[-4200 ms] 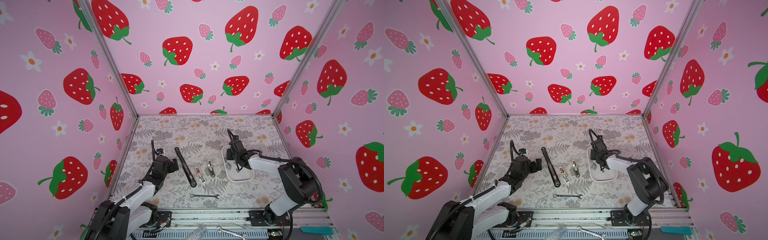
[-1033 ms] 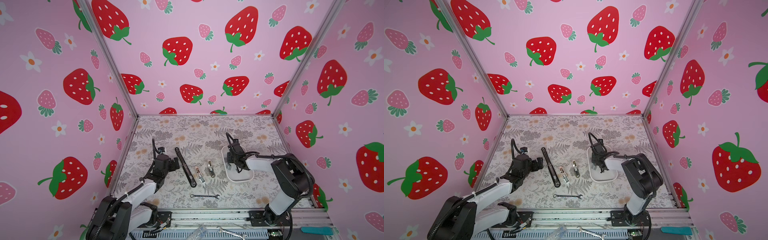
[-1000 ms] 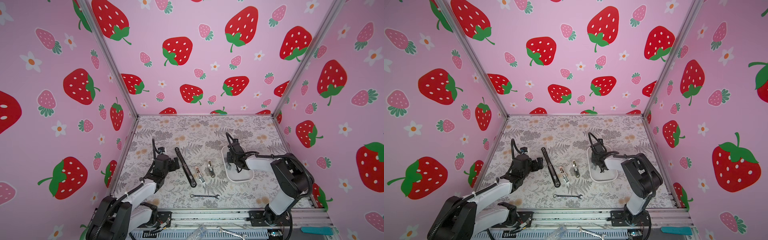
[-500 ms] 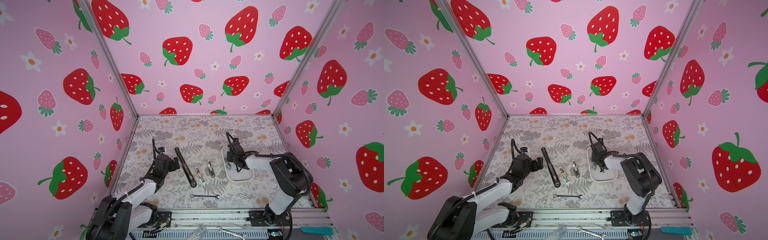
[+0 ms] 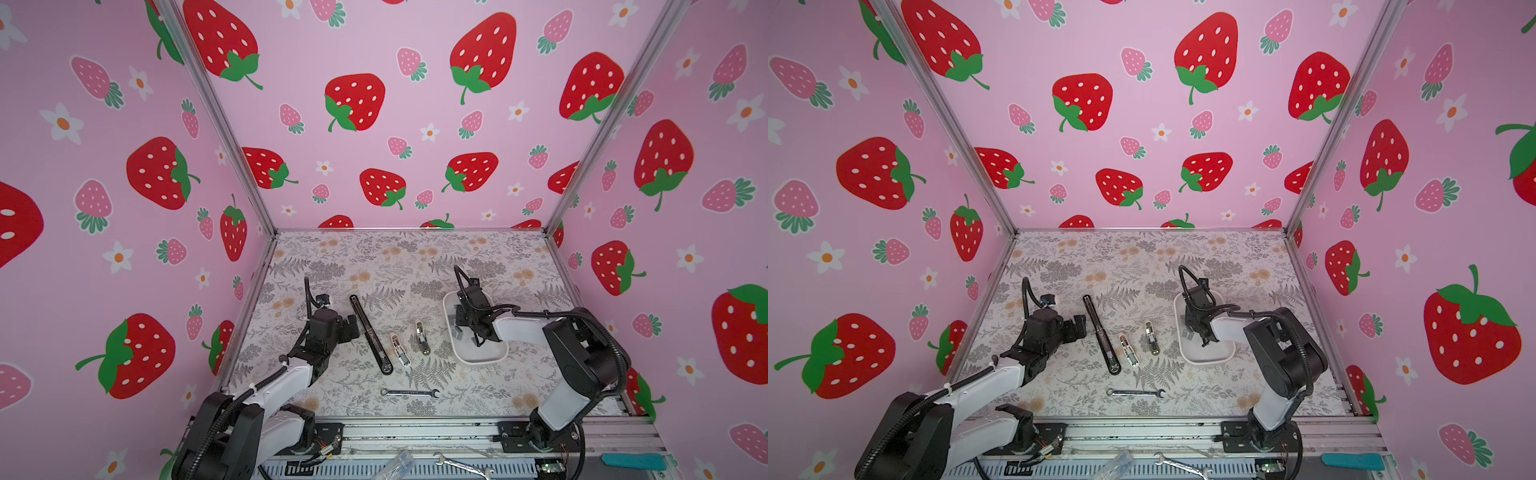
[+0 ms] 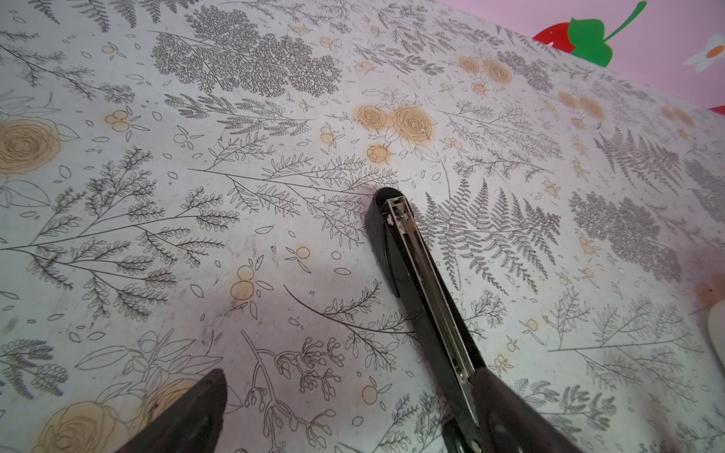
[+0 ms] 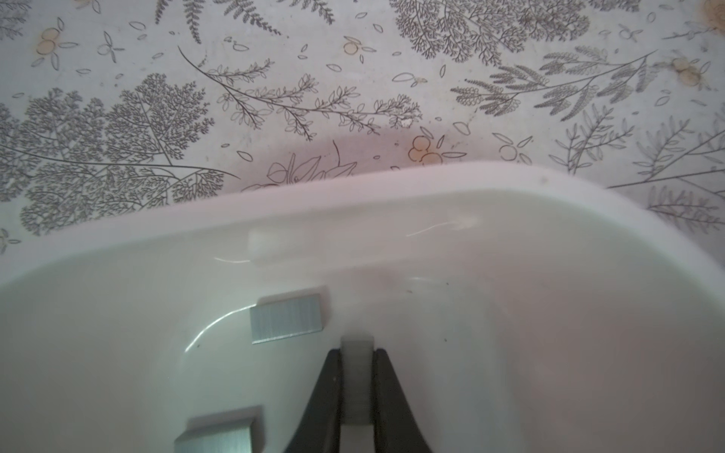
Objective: Load the staples into the stapler
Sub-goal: 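Close the right gripper on the grey staple strip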
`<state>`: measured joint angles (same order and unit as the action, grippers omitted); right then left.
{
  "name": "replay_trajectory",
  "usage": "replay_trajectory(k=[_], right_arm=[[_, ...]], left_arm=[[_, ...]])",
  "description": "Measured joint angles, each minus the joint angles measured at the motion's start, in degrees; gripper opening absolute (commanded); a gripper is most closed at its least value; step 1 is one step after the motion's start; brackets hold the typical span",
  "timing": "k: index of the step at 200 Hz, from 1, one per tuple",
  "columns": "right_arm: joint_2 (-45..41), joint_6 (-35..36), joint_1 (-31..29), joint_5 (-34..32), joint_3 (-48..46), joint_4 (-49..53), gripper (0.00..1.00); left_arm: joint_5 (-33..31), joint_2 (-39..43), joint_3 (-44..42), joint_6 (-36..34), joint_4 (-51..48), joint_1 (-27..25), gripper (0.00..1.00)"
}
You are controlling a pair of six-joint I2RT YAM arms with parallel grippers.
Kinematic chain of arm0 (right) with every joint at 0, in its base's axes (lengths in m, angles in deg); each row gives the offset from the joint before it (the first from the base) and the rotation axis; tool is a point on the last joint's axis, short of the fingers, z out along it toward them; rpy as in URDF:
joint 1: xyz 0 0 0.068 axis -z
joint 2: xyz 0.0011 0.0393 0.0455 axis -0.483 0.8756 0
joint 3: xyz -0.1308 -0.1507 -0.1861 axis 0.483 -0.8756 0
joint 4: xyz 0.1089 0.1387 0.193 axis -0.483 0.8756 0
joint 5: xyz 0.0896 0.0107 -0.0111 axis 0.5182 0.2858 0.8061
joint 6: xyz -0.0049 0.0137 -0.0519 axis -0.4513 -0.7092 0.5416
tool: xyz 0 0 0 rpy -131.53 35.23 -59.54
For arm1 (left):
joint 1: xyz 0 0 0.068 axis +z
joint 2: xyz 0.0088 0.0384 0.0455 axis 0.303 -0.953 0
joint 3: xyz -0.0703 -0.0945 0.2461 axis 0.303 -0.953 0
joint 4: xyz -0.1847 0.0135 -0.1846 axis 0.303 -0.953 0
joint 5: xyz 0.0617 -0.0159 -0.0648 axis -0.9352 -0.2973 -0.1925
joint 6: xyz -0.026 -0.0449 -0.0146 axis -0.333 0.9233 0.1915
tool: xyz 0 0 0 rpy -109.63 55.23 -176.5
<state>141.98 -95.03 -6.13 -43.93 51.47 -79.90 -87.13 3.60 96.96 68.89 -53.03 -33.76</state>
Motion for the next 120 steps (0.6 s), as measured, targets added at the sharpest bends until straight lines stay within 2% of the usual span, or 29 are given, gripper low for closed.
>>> replay_trajectory(k=[24, 120], right_arm=[[0.0, 0.1, 0.1, 0.0, 0.0, 0.1, 0.23], [1.2, 0.0, 0.8, 0.4, 0.7, -1.3, 0.19]], left_arm=[[0.0, 0.0, 0.0, 0.0, 0.0, 0.0, 0.99], [0.0, 0.0, 0.0, 0.0, 0.0, 0.0, 0.99]])
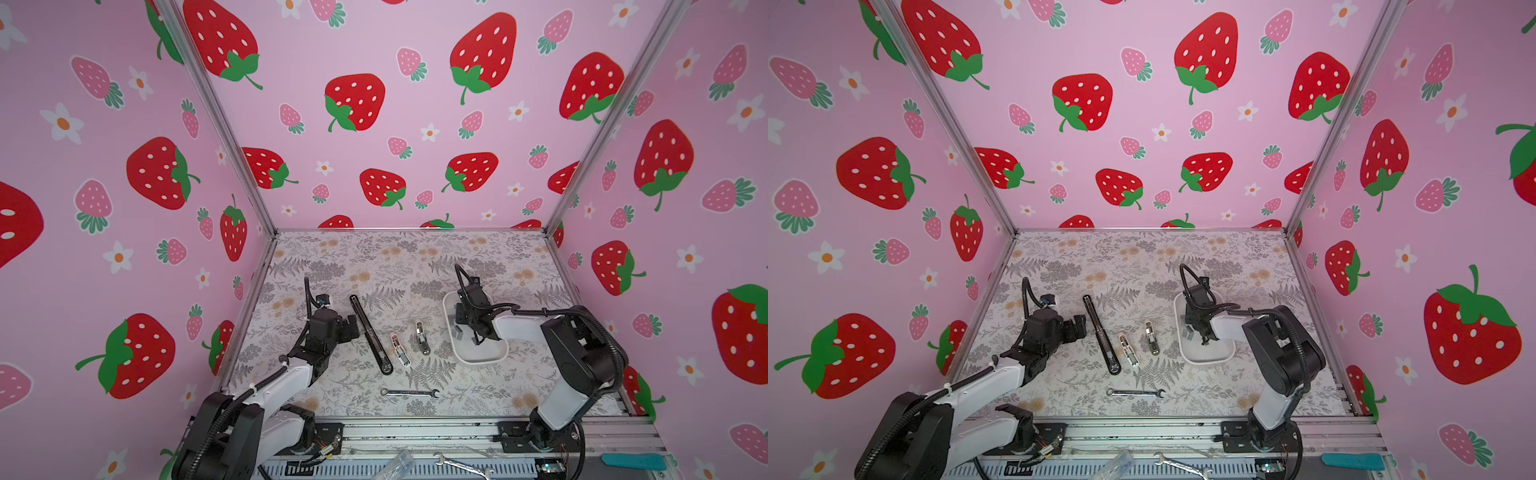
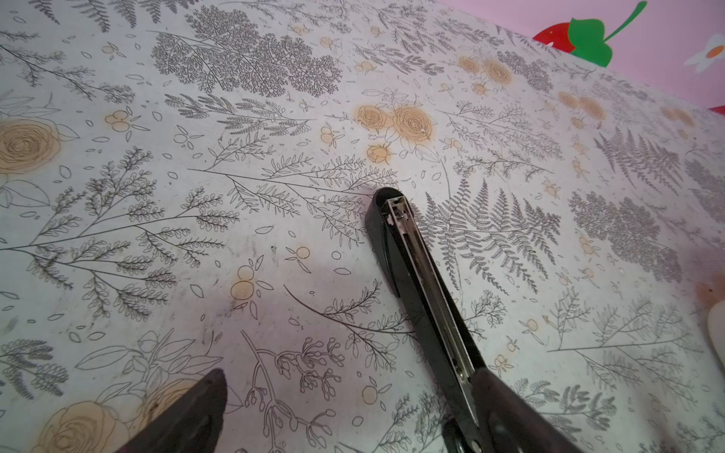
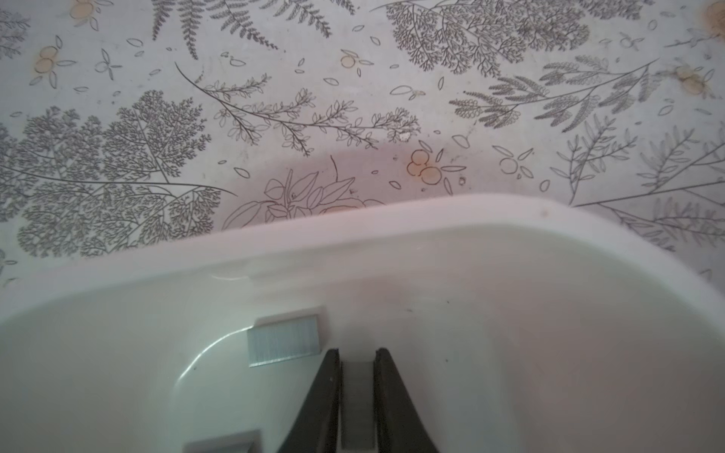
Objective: Load the staples into the stapler
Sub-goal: 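Close the right gripper on the grey staple strip, then carry the staple strip with the right gripper to the second open pink stapler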
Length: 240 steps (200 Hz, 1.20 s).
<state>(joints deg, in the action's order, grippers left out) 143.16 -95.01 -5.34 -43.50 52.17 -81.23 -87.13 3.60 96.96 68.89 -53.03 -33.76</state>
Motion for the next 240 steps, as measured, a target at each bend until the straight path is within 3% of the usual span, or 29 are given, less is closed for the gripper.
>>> replay_trajectory(k=[101, 157, 203, 240], right_arm=[[-0.8, 0.1, 0.1, 1.7, 0.4, 1.6, 0.11], [-18.0, 0.0, -1.4, 3.1, -1.5, 6.8, 0.11], [-32.4, 0.7, -9.6, 2.2, -6.3, 7.1, 0.11], [-37.4, 3.3, -20.0, 0.4, -7.6, 6.2, 0.11]], left_arm=[[0.0, 0.0, 0.0, 0.0, 0.0, 0.0, 0.99], [2.4, 5.0, -1.0, 0.3, 0.5, 0.0, 0.99], [11.3, 16.9, -2.7, 4.9, -6.1, -0.2, 0.99], [18.9, 31.7, -4.1, 11.0, -15.1, -0.9, 0.99]])
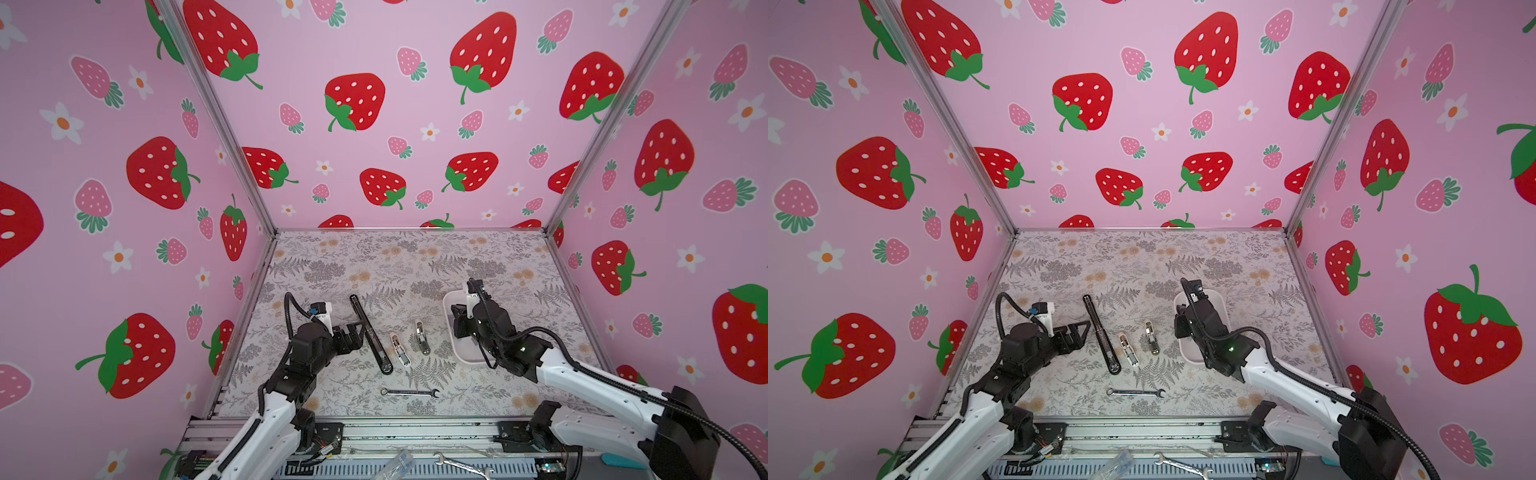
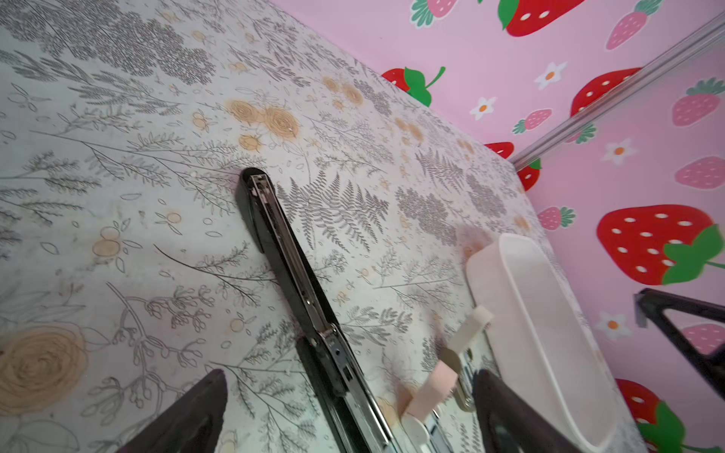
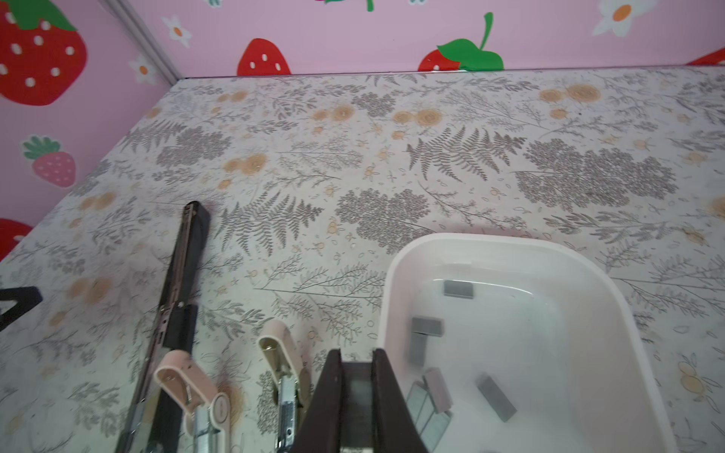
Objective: Load the staples into the stapler
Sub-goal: 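Carry the staple strip with the right gripper to the second open pink stapler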
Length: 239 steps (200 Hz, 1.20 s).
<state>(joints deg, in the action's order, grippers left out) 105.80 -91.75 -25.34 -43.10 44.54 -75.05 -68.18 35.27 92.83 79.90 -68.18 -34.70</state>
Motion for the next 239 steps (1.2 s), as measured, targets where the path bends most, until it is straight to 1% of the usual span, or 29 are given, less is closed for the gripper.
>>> replay_trajectory(k=[23, 42, 66, 86, 112, 139, 185, 239], right_arm=[[-0.6, 1.8, -5.8, -0.7, -1.2, -2.7, 0.11], [0.3, 3.2, -9.5, -1.1, -2.3, -4.8, 0.10], [3.2, 4.4, -12.2, -1.4, -2.9, -6.9, 0.10], [5.4, 4.7, -13.1, -1.5, -3.5, -8.5, 0.09], [7.0, 4.7, -13.2, -1.6, -4.4, -10.4, 0.10], [8.6, 4.2, -13.2, -1.7, -5.0, -12.8, 0.10], [15.3, 2.6, -13.2, -2.0, -5.0, -15.4, 0.09], [21.3, 0.5, -13.2, -3.0, -4.4, -16.5, 0.09]], left_arm=[[0.3, 9.5, -0.7, 1.9, -7.6, -0.2, 0.99], [-1.2, 16.1, -1.8, 2.6, -13.0, -0.2, 0.99], [-3.1, 22.8, -4.0, 2.7, -17.5, -0.3, 0.99], [-3.7, 25.7, -4.9, 2.7, -19.5, -0.3, 0.99], [-3.7, 25.7, -5.0, 2.7, -20.4, -0.4, 0.99], [-3.5, 23.0, -5.0, 2.7, -20.4, -0.4, 0.99], [-3.4, 19.2, -5.0, 2.7, -19.5, -0.5, 0.99], [-3.4, 18.5, -5.0, 2.7, -18.9, -0.6, 0.99]])
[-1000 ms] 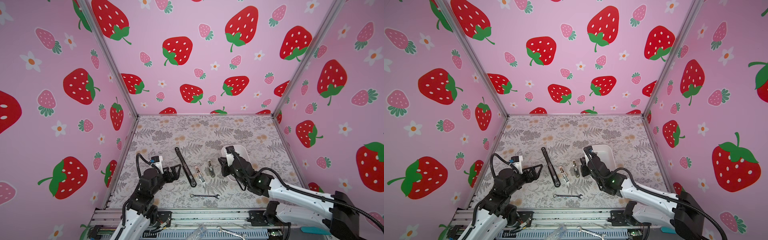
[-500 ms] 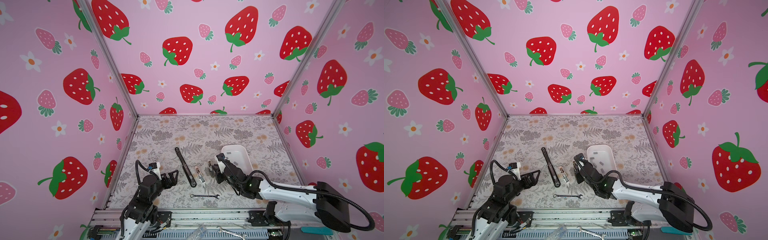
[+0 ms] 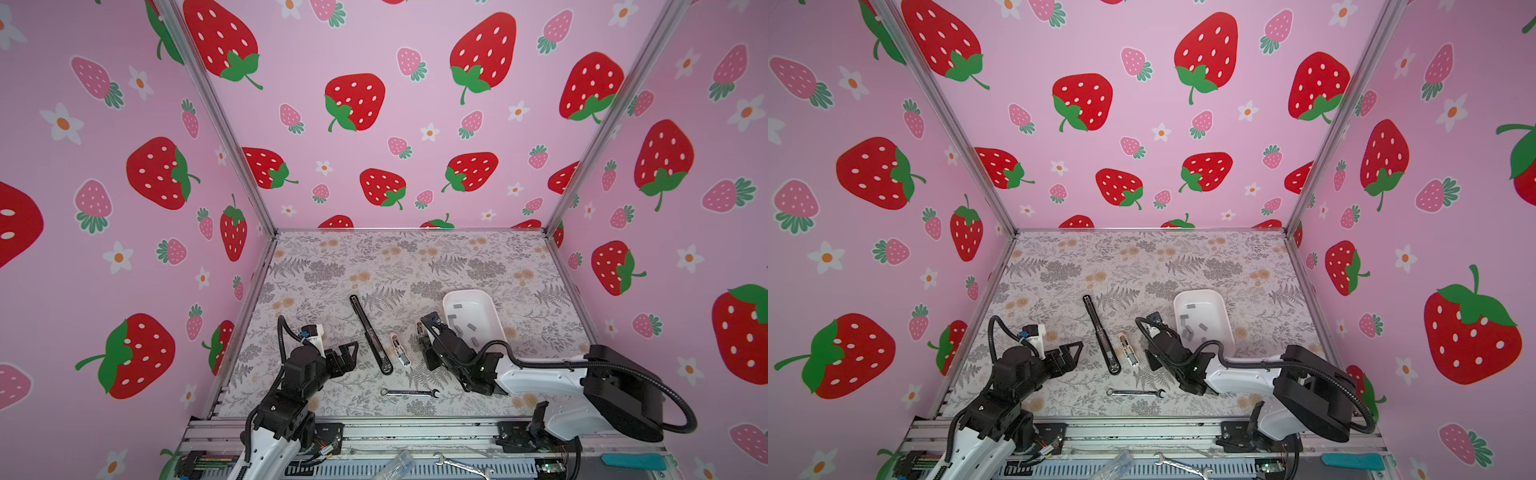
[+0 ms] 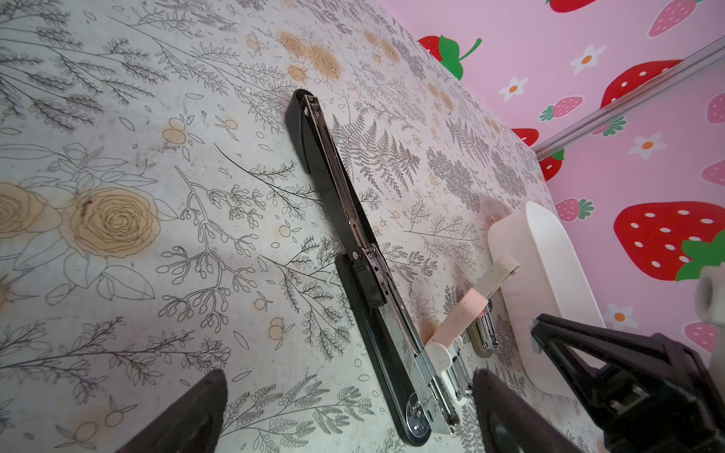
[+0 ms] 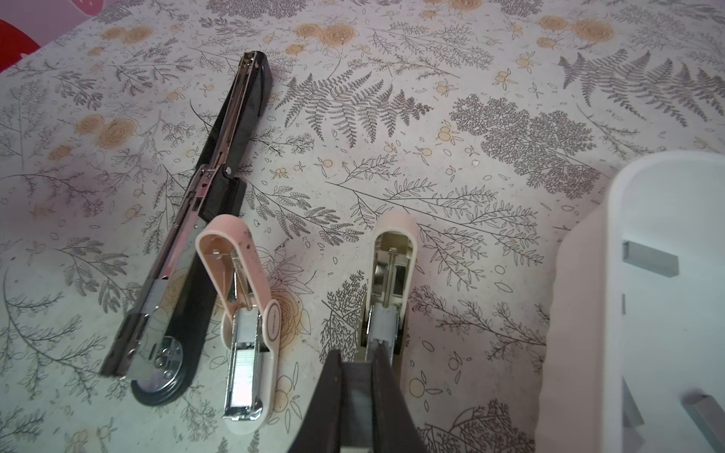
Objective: Load the staples into the stapler
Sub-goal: 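Carry the staple strip with the right gripper to the second open pink stapler, then lower the staple strip into the pink stapler's channel with the right gripper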
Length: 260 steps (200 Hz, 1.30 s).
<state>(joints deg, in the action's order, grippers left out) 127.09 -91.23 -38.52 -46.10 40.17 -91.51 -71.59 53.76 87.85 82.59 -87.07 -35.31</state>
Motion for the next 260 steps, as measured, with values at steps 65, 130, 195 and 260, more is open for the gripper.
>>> replay_trajectory(k=[65, 130, 195, 260], right_arm=[[3.1, -1.1, 0.0, -0.6, 0.3, -1.0, 0.09], [4.9, -1.2, 0.0, -1.3, 0.3, -2.1, 0.09], [6.0, -2.0, 0.0, -1.9, 0.7, -2.6, 0.09], [7.8, -2.5, 0.0, -2.7, 1.3, -2.7, 0.08]], left_arm=[[0.0, 0.4, 0.0, 0.0, 0.2, 0.0, 0.99], [0.4, 0.4, 0.0, 0.0, 0.2, -0.2, 0.99], [0.4, 0.4, 0.0, 0.0, 0.2, -0.2, 0.99], [0.4, 0.4, 0.0, 0.0, 0.2, -0.2, 0.99]])
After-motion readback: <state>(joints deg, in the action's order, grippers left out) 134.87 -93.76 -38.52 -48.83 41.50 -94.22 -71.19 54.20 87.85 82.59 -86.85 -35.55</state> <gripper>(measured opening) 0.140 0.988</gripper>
